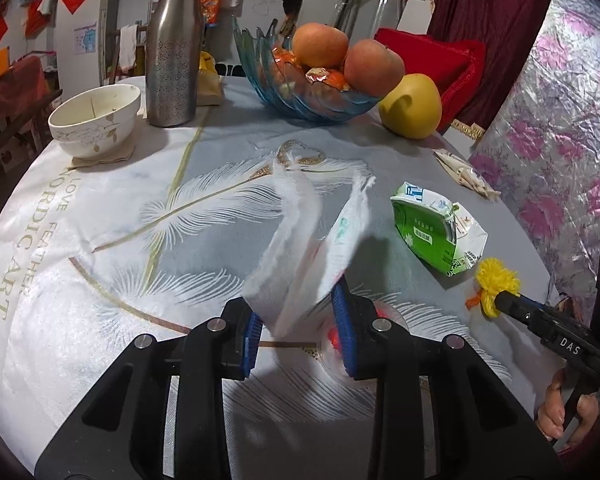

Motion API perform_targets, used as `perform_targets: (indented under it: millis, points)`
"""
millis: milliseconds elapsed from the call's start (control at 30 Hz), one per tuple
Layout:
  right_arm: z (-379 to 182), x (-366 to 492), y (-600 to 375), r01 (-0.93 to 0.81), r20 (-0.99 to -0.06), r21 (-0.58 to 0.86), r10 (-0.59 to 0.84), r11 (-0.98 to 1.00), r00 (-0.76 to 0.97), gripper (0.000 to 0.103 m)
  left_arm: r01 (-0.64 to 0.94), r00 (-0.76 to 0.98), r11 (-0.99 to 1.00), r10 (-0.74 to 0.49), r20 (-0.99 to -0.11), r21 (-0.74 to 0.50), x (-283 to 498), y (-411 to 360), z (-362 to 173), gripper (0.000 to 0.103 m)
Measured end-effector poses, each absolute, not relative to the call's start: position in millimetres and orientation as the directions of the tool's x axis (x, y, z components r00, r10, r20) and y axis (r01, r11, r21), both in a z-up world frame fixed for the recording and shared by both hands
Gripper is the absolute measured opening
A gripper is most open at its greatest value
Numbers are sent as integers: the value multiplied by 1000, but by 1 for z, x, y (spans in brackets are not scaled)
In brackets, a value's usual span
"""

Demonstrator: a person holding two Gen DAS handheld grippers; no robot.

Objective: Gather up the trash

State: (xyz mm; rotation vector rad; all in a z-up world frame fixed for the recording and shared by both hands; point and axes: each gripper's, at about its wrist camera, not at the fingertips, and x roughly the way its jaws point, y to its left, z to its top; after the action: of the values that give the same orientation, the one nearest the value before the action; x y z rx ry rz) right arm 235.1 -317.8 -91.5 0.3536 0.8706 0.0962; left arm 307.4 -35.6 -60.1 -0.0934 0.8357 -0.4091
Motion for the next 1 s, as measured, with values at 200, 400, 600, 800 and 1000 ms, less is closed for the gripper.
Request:
perform_targets:
  millis: [200, 400, 600, 800, 1000]
  points:
    - [-89, 232, -316, 54, -728, 340, 226, 939, 647, 30, 298, 560, 923, -376, -738, -244, 319, -39, -72, 33]
    - [-89, 233, -316, 42, -724, 346, 238, 937, 647, 29, 295, 615, 925, -376, -693, -240, 316, -31, -63, 6]
    - [-86, 231, -316, 31, -711, 351, 245, 936, 659, 28, 301, 640, 909, -416, -646, -287, 304, -22, -51, 6]
    - [-83, 222, -317, 17, -681, 402, 287, 915, 673, 27, 301, 661, 918, -395, -637, -257, 274, -13, -34, 6]
    - [-71, 208, -305, -25, -647, 435, 332, 900, 686, 27, 292, 697, 925, -380, -608, -243, 244, 0, -12, 6]
